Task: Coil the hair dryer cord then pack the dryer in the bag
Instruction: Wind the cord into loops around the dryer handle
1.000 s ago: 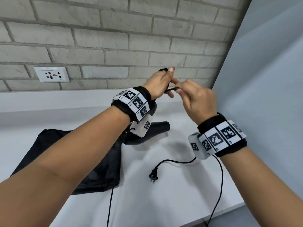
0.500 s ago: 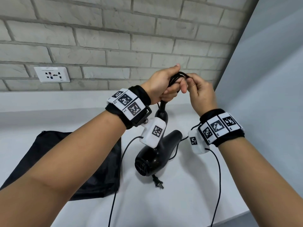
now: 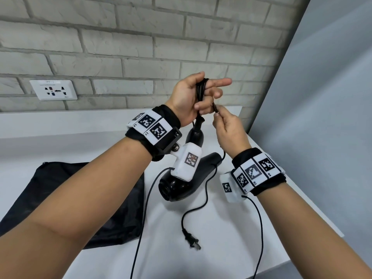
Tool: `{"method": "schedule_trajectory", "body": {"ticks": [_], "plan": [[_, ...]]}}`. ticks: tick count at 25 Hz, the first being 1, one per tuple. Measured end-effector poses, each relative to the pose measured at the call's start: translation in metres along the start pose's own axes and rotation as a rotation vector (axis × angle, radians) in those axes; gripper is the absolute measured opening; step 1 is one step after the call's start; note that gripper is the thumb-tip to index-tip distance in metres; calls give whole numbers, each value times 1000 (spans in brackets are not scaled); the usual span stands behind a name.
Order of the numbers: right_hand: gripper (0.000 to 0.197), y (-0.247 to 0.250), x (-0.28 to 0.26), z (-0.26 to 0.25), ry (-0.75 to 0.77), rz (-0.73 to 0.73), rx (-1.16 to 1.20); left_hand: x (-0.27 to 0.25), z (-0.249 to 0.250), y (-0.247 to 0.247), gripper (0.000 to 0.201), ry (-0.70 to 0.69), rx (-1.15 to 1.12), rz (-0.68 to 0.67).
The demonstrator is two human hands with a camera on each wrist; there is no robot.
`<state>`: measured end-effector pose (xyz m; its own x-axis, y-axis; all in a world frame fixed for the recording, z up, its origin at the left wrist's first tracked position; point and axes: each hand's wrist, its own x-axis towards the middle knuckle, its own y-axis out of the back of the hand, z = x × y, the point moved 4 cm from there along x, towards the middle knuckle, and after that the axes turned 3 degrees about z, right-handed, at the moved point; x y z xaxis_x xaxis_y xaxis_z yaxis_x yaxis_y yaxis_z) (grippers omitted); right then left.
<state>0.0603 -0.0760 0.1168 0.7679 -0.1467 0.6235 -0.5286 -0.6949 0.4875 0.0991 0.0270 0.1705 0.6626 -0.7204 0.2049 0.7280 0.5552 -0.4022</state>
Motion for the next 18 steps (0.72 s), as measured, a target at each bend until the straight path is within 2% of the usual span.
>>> {"method": "schedule_trajectory", "body": {"ticks": [5,10,15,18], "plan": [[18,-2,-17,2,67,-20,-104,2,-3,6,54,-80,-8,179],[18,-4,-28,-2,110,-52,-124,7,-6,12,58,-140,38,280],[24,8,-30,-5,155,10,-170,6,-3,14,56,-190,264,356],[31,20,-24,-16,269,94,-253,3,-2,9,54,-177,517,329]]}}
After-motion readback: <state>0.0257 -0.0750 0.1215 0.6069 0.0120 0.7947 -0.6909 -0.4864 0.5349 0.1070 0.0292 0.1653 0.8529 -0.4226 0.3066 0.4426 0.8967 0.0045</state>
